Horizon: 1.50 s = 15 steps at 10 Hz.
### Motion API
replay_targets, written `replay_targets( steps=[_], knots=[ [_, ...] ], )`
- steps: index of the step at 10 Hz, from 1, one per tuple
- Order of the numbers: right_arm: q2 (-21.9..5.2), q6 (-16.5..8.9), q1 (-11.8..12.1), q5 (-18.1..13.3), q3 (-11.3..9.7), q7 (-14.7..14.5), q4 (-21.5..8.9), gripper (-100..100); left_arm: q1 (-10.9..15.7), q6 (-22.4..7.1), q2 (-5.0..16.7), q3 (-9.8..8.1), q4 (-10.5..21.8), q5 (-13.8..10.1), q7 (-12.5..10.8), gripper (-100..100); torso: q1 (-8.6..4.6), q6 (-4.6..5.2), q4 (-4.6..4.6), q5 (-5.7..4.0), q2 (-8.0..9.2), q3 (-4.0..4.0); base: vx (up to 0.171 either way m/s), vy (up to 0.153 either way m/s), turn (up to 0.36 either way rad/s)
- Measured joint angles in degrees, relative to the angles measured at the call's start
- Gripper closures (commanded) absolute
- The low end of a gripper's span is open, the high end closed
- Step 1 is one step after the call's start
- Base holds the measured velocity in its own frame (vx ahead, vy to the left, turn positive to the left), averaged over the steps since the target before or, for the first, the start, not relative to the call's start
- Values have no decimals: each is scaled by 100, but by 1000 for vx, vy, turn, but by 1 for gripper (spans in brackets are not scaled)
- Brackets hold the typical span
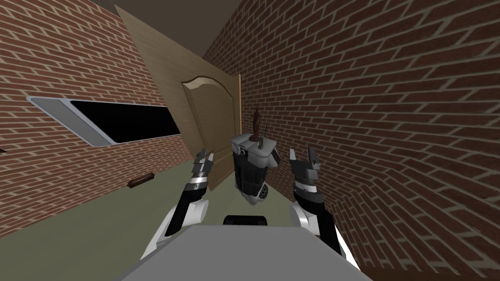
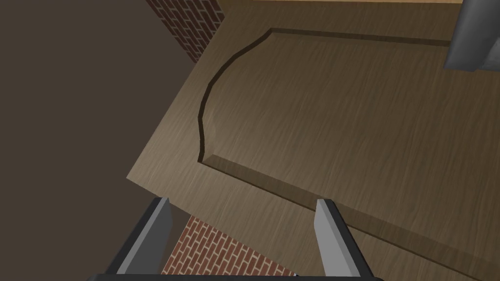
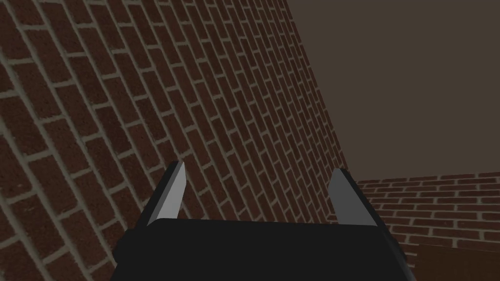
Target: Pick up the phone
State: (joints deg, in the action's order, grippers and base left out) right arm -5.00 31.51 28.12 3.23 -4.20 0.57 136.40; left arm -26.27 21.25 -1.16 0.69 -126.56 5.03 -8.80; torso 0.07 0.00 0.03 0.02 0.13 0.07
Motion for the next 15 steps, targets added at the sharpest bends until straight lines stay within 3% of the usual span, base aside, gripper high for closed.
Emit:
replay_targets(
  steps=[15],
  knots=[
    [-2498,40,-115,-569,-215,42,-351,-100,-1,0,0,-1,0,0,0,0,-2,3,0,0,0,0,-42,27,103]
  ],
)
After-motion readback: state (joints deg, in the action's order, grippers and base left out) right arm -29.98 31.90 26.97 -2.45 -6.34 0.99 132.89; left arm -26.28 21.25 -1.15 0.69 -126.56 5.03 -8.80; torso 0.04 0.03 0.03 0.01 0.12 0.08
